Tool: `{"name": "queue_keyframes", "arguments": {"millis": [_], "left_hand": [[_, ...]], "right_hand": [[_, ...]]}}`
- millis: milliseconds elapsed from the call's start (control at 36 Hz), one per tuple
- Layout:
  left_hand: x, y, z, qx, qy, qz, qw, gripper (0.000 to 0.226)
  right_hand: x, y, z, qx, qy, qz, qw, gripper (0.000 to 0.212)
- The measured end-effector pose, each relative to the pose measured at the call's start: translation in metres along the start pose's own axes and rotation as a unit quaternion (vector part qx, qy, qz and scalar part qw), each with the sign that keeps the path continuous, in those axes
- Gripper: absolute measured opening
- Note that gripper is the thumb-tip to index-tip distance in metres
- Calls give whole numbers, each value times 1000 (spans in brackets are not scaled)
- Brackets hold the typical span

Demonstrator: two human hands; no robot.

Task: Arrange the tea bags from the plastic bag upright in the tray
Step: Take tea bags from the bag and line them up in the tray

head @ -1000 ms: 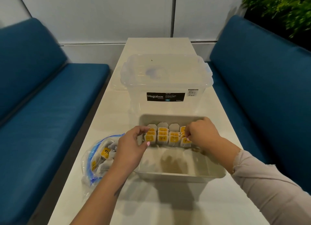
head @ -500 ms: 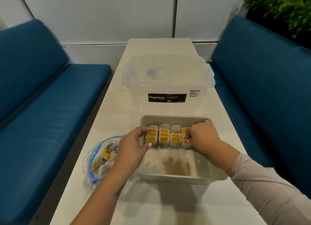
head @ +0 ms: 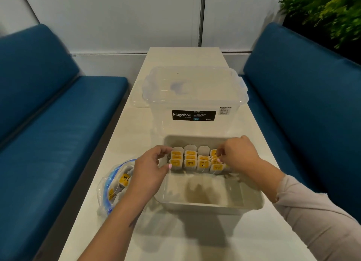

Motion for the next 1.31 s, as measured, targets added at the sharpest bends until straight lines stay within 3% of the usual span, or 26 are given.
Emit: {"name": "queue_keyframes", "arguments": {"millis": [250, 528, 722, 972, 1139, 1306], "left_hand": [[25, -62, 0, -90, 0, -77, 993, 36], [80, -84, 7, -9, -112, -290, 951, 49], [99, -90, 7, -13, -125, -236, 964, 40], [106, -91, 8, -17, -94, -181, 979, 37], [107, -90, 8, -9, -75, -169, 983, 38], [108, -90, 6, 1, -67, -168, 983, 36]], "right_hand": [[55, -28, -3, -46, -51, -76, 995, 12], [149, -23, -6, -19, -135, -134, 981, 16], [209, 8, -4, 26, -182, -118, 976, 19], [261, 49, 4, 88, -245, 21, 965, 21], [278, 75, 8, 158, -242, 77, 954, 37], [277, 84, 7, 134, -239, 25, 962, 27]]}}
Point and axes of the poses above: each hand's wrist, its own z-axis away from the middle knuckle, its own y-axis out of the palm, x = y × z, the point moved 7 cm from there along -z, towards the middle knuckle, and after that the axes turned 12 degrees about -z, right-handed, at the moved point
